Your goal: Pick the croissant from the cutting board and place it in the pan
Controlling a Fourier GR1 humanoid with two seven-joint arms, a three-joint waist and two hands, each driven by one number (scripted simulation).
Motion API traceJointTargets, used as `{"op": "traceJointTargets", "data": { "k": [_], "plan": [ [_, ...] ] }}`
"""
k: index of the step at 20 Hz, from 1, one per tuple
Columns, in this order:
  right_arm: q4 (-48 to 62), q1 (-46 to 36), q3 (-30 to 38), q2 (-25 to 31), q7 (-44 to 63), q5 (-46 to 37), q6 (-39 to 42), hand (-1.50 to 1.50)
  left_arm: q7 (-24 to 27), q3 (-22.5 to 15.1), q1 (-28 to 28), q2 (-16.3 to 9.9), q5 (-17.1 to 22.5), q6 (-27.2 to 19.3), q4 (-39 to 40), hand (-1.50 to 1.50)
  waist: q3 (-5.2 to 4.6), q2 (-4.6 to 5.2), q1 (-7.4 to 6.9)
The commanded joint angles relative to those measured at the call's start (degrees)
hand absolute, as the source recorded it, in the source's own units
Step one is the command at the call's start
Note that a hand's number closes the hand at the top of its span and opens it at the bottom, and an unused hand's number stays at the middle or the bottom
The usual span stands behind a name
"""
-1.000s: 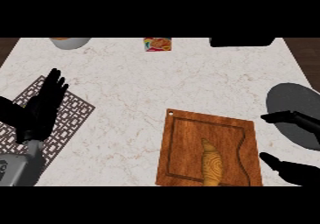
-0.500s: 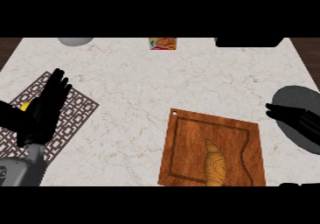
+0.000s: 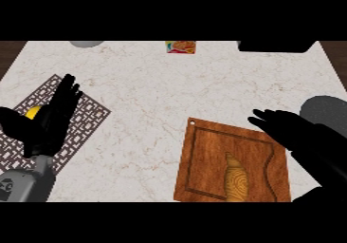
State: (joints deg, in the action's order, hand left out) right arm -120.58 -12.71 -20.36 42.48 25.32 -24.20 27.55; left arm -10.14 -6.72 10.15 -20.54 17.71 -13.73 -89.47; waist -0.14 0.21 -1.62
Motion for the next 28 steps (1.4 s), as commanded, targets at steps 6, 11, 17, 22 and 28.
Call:
{"op": "traceJointTargets", "data": {
  "k": [6, 11, 17, 22, 28],
  "plan": [
    [4.02, -6.36, -9.55, -3.36, 15.65, 4.73, 20.26, -1.5, 1.99, 1.89, -2.82, -0.31, -0.3, 1.29, -0.29, 0.0, 0.02, -0.26, 0.76],
    [1.48, -7.96, -15.89, -13.22, 25.8, 1.44, 23.63, -1.5, -0.15, 2.91, 1.37, 1.57, -0.42, 1.72, 2.05, 0.0, 0.07, -0.24, 1.49],
    [-2.37, -6.02, -21.76, -10.65, 28.48, -6.73, 25.48, -1.5, 0.22, 3.84, -0.97, 1.12, -0.83, 2.12, 0.33, 0.0, 0.08, -0.35, 1.75],
    [0.9, -9.24, -22.15, -20.27, 32.42, -8.0, 28.44, -1.5, 1.56, 1.42, -2.96, 3.91, -3.99, 1.36, 0.22, 0.0, 0.08, -0.28, 1.53],
    [4.72, -6.8, -24.55, -22.8, 30.27, -14.16, 27.11, -1.5, -0.66, 2.77, -1.32, 3.79, -4.34, 1.72, -0.73, 0.0, 0.12, -0.31, 1.52]
  ]
}}
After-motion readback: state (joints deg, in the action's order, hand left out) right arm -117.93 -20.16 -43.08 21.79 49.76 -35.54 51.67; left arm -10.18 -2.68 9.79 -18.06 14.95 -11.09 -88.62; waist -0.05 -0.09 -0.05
